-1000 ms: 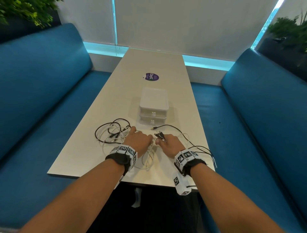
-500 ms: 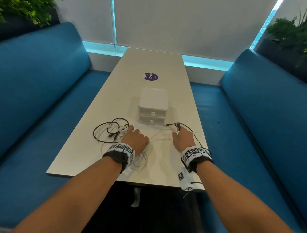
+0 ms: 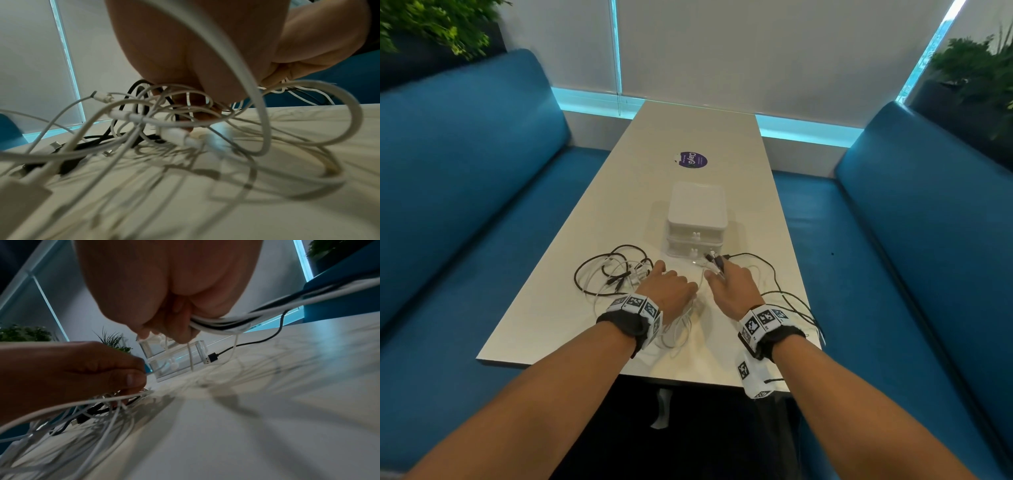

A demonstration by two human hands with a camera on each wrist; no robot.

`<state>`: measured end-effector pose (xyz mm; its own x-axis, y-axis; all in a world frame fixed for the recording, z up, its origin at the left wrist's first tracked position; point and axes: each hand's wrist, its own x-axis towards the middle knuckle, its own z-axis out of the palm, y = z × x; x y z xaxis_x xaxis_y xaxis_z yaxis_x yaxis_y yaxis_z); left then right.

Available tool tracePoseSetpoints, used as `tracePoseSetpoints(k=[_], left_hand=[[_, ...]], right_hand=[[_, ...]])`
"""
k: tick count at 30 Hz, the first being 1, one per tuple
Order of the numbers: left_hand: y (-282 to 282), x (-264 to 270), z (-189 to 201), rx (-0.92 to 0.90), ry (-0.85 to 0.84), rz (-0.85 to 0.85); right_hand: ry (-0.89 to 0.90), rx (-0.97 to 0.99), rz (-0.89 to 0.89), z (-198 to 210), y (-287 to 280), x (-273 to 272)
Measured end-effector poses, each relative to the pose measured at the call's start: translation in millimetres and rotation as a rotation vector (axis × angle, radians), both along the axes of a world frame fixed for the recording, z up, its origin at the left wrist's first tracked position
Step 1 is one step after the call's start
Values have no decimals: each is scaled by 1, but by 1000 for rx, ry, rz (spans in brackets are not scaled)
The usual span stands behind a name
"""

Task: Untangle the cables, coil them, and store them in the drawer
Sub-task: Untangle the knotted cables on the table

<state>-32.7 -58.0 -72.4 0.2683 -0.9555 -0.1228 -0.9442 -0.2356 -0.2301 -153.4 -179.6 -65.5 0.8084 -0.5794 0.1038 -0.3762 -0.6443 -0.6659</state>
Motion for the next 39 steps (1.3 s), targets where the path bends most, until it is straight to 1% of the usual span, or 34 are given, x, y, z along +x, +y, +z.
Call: tracePoseSetpoints(k=[2, 6, 9, 11, 17, 20, 22, 24, 26, 29, 33, 36, 39], left_hand=[[-3, -1, 2, -4, -1, -10], [-6, -5, 0, -57, 19, -1], [-2, -1, -6, -57, 9, 22], [2, 4, -10, -32, 16, 21], [16, 11, -16, -62, -31, 14], [9, 8, -16, -46, -30, 46], [3, 4, -15, -31, -21, 64], [0, 1, -13, -23, -9, 74], [-2, -4, -11, -36, 1, 74], [-3, -8, -10, -70, 14, 80], [2, -7, -13, -104, 37, 72], [9, 1, -17, -99, 39, 48], [13, 5, -18, -79, 69, 2]], right_hand=[[65, 15, 29, 0, 1, 0], [280, 14, 40, -15, -1, 1], [297, 49, 78, -21, -3, -2], [317, 35, 84, -22, -8, -8], [452, -83, -165, -26, -53, -38], [414, -107, -210, -21, -50, -38], [330, -86, -208, -19, -41, -33], [252, -79, -155, -18, -28, -25], [221, -74, -50, -20, -14, -16], [255, -29, 43, -23, 2, -7], [297, 59, 45, -27, 3, -6], [342, 4, 68, -25, -8, -16], [398, -62, 24, -25, -21, -26]])
